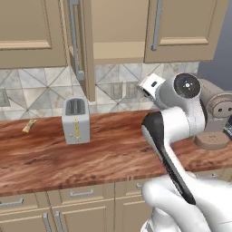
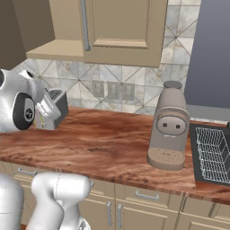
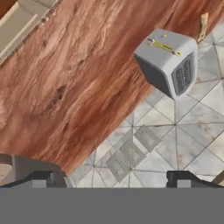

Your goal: Close all open cabinet doors.

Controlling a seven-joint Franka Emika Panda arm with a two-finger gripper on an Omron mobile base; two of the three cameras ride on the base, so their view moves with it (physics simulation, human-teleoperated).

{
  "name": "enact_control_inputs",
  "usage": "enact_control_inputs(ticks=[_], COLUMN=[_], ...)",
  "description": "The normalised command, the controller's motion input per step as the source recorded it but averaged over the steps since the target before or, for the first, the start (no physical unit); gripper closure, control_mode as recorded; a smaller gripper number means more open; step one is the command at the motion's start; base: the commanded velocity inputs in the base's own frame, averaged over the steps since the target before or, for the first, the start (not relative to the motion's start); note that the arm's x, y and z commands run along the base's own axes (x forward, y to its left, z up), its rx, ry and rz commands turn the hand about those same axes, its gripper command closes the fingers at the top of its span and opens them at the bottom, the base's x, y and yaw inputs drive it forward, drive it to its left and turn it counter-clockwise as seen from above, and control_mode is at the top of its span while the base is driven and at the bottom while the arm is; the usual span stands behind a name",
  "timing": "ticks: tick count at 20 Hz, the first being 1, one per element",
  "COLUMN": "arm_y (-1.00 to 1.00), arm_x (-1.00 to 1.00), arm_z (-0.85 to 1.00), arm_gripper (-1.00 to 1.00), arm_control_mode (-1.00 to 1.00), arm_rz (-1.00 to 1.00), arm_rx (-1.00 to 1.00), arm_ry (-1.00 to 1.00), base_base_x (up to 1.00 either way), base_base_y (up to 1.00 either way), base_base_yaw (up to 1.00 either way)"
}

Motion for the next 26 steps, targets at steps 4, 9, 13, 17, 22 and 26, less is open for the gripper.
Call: enact_control_inputs(ticks=[4, 9, 13, 17, 22, 26], arm_y=[0.88, 0.75, 0.74, 0.68, 0.64, 0.76], arm_x=[-0.90, -0.65, -0.73, -0.15, 0.25, 0.38], arm_z=[-0.04, 0.00, 0.00, 0.01, 0.02, 0.13], arm_gripper=[-1.00, -1.00, -1.00, -1.00, -1.00, -1.00], arm_control_mode=[-1.00, -1.00, -1.00, -1.00, -1.00, -1.00], arm_rz=[0.06, 0.12, 0.11, 0.08, 0.01, 0.00], arm_rx=[-0.39, -0.42, -0.41, -0.33, -0.31, -0.32], arm_ry=[-0.30, -0.33, -0.28, -0.21, -0.20, -0.20], base_base_x=[0.00, 0.00, 0.00, 0.00, 0.00, 0.00], base_base_y=[0.00, 0.00, 0.00, 0.00, 0.00, 0.00], base_base_yaw=[0.00, 0.00, 0.00, 0.00, 0.00, 0.00])
